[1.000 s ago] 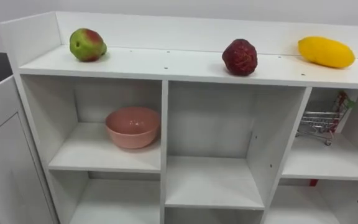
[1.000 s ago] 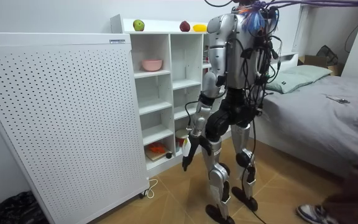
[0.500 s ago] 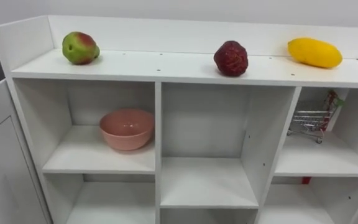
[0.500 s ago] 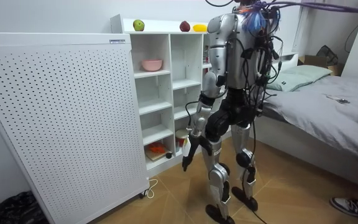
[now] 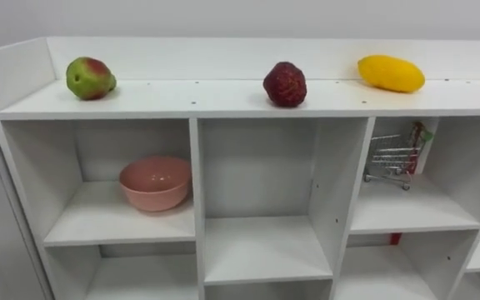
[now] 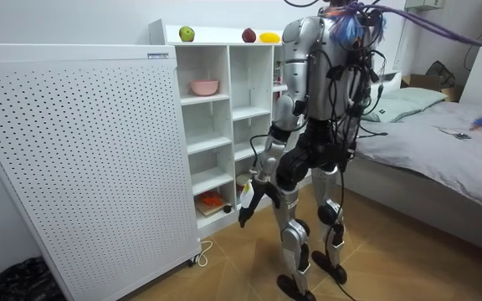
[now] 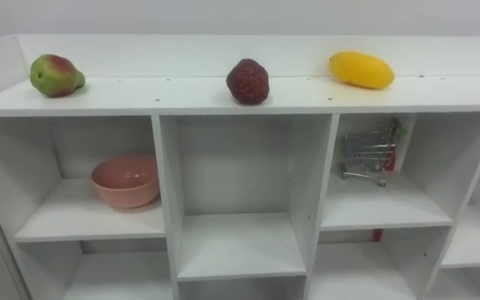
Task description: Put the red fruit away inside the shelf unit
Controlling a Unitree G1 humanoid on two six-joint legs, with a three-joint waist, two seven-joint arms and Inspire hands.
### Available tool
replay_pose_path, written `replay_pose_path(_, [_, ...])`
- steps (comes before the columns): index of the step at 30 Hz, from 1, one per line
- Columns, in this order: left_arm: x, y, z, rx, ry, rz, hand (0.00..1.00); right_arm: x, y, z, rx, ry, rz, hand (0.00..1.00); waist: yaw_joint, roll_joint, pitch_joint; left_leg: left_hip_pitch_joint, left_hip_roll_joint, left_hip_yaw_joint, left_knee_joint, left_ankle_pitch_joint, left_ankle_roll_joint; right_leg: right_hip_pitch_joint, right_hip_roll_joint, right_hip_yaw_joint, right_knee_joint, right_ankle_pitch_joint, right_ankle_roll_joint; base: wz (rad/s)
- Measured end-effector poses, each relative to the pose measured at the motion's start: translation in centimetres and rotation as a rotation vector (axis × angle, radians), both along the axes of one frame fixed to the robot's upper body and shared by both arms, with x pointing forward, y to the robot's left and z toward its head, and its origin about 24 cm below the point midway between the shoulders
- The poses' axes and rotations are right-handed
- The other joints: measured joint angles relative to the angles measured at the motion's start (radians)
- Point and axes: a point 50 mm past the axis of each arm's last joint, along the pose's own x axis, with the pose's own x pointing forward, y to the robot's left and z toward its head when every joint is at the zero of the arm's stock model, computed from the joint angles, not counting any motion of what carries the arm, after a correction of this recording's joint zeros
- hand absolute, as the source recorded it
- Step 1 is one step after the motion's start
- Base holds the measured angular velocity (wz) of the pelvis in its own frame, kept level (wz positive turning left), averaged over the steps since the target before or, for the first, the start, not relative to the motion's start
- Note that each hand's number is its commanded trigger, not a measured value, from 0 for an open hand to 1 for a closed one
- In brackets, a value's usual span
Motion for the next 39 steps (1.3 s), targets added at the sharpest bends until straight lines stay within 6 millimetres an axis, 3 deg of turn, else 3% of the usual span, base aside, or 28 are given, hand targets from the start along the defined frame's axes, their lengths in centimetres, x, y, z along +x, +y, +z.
replay_pose_path(6, [0.2,0.1,0.1,-0.001,-0.019,-0.008,0.00,5.8,-1.6,3.6,-0.181,-0.212,-0.004,0.00,-0.001,-0.004,-0.0021,-0.015,0.000,0.000,0.008,0.001,0.001,-0.019,0.001,0.000,0.002,0.001,-0.001,-0.05])
replay_pose_path(11, [0.3,0.1,0.2,0.002,-0.040,-0.012,0.00,10.9,-2.4,9.8,-0.402,-0.481,0.045,0.00,0.002,-0.008,-0.0064,-0.015,0.000,0.000,0.002,0.001,0.001,-0.023,0.002,0.000,0.002,0.001,-0.001,0.00])
replay_pose_path(14, [0.1,0.4,0.3,0.022,-0.039,-0.020,0.00,12.7,-2.4,13.6,-0.521,-0.635,0.057,0.00,0.006,-0.015,-0.0098,-0.013,0.001,0.002,0.002,0.001,0.001,-0.026,0.003,-0.002,0.001,0.001,-0.001,0.00])
replay_pose_path(21, [-0.3,0.0,0.2,0.012,-0.034,-0.037,0.00,14.3,-1.1,21.1,-0.825,-0.905,0.140,0.00,0.025,-0.013,-0.0089,-0.021,0.001,0.006,0.002,0.001,0.001,-0.037,0.003,0.005,0.002,0.001,-0.001,-0.03])
replay_pose_path(23, [-0.2,-0.1,0.2,0.007,-0.042,-0.042,0.00,14.5,-0.4,23.0,-0.884,-0.987,0.153,0.00,0.030,-0.005,-0.0130,-0.021,0.002,0.007,0.003,0.001,0.001,-0.037,0.003,0.004,0.002,0.001,-0.001,0.00])
replay_pose_path(30, [-0.3,-0.7,0.1,-0.019,-0.035,-0.080,0.00,15.6,1.0,25.2,-0.922,-1.097,0.175,0.00,0.032,0.001,-0.0132,-0.029,0.004,0.004,0.006,0.002,0.000,-0.043,0.003,-0.003,0.017,0.001,-0.001,0.00])
replay_pose_path(36, [-0.3,-0.7,0.1,-0.047,-0.034,-0.084,0.00,16.0,2.2,29.6,-0.966,-1.300,0.189,0.00,0.044,-0.005,-0.0119,-0.031,0.003,0.002,-0.001,0.002,0.001,-0.052,0.005,-0.004,0.017,0.001,-0.001,-0.02])
replay_pose_path(39, [0.3,-0.8,0.0,-0.051,-0.047,-0.089,0.00,15.7,2.6,30.6,-0.993,-1.358,0.216,0.00,0.058,-0.012,-0.0087,-0.031,0.003,-0.002,0.000,0.002,0.001,-0.049,0.005,-0.014,0.016,0.001,-0.001,0.07])
